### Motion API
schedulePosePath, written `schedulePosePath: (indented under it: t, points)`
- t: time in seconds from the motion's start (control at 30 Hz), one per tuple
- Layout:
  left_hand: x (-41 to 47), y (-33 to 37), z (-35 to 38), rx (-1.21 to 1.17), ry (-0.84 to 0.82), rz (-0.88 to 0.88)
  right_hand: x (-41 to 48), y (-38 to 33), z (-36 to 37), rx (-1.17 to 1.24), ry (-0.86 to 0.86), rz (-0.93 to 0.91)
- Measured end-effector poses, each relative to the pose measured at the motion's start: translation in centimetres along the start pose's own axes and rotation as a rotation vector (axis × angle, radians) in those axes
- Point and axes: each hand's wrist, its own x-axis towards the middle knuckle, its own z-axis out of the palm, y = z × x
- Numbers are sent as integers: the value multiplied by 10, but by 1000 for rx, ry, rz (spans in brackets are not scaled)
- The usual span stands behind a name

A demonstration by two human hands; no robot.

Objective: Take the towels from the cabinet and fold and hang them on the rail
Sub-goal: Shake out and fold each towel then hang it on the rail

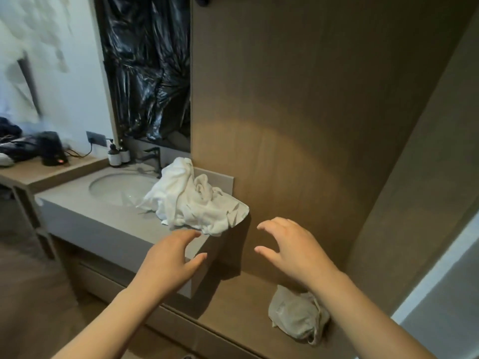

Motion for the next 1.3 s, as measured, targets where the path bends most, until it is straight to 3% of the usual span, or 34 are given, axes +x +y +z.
schedulePosePath:
  t: [0.33,0.73,0.97,1.3]
  points:
    - [60,-95,-33,-46,42,-68,109,-49,40,18,-17,-57]
    - [171,-241,-51,-118,-55,-42,242,-98,114,90,-61,107]
    - [228,-277,-26,-183,-141,-43,292,-84,148,123,-95,208]
    - [333,-303,-2,-82,-150,-79,385,-34,187,246,-90,272]
